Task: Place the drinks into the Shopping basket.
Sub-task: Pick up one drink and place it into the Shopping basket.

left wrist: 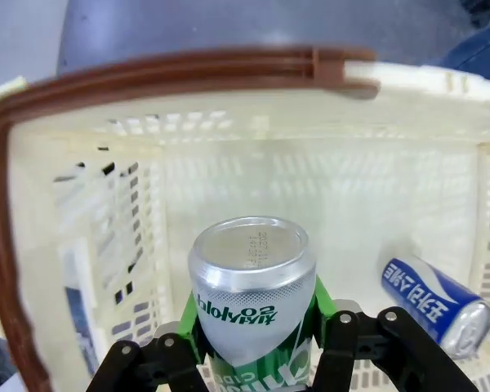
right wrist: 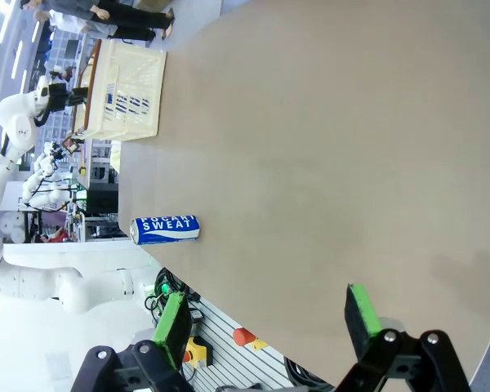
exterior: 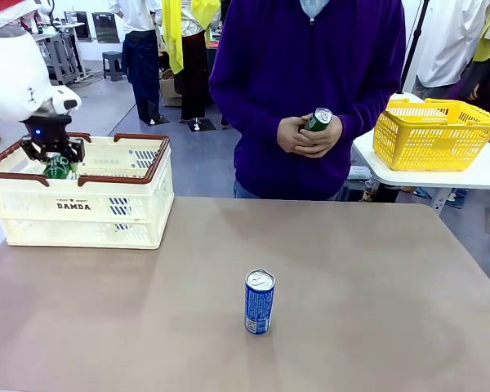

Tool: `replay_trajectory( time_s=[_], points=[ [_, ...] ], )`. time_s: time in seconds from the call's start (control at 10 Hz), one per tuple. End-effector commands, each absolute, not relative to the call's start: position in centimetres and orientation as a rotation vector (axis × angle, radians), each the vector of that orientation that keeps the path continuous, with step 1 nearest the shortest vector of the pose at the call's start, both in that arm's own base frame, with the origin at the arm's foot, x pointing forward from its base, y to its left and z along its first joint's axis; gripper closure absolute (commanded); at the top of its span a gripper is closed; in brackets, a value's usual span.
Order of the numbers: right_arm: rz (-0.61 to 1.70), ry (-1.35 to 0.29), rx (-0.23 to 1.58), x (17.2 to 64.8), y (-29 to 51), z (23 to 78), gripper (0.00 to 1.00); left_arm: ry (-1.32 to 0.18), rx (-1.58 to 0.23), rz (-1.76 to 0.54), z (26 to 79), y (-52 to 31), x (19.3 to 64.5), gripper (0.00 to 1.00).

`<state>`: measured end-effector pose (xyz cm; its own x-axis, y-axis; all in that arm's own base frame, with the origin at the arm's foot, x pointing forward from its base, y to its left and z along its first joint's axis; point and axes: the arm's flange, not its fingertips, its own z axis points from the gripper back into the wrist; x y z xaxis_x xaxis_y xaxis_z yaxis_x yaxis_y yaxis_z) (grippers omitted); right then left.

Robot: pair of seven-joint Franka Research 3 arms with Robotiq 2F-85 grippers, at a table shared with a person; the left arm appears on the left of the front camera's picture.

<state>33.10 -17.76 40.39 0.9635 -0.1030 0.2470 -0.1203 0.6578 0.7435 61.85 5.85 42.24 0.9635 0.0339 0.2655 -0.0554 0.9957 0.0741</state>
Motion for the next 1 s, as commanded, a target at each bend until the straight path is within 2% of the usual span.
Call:
replay_trajectory(
  time_s=[0.0, 0.5, 0.6, 0.7, 0.9],
  points=[
    [0.011, -0.271, 0.854, 32.9, -17.8, 40.6, 0.00, -0.243, 0.073, 0.025, 41.2, 5.9, 61.5, 1.00],
    [0.011, -0.271, 0.854, 32.9, -17.8, 40.6, 0.00, -0.182, 0.079, 0.016, 37.8, 5.2, 62.3, 0.98],
    [0.011, -0.271, 0.854, 32.9, -17.8, 40.6, 0.00, -0.184, 0.071, 0.029, 37.7, 5.2, 62.5, 0.55],
    [0.011, -0.271, 0.854, 32.9, -17.8, 40.6, 0.00, -0.182, 0.073, 0.028, 37.5, 5.2, 62.6, 0.00],
    [0.011, -0.271, 0.854, 32.9, -17.8, 40.6, 0.00, -0.190, 0.064, 0.030, 37.6, 5.2, 62.6, 0.00]
  ],
)
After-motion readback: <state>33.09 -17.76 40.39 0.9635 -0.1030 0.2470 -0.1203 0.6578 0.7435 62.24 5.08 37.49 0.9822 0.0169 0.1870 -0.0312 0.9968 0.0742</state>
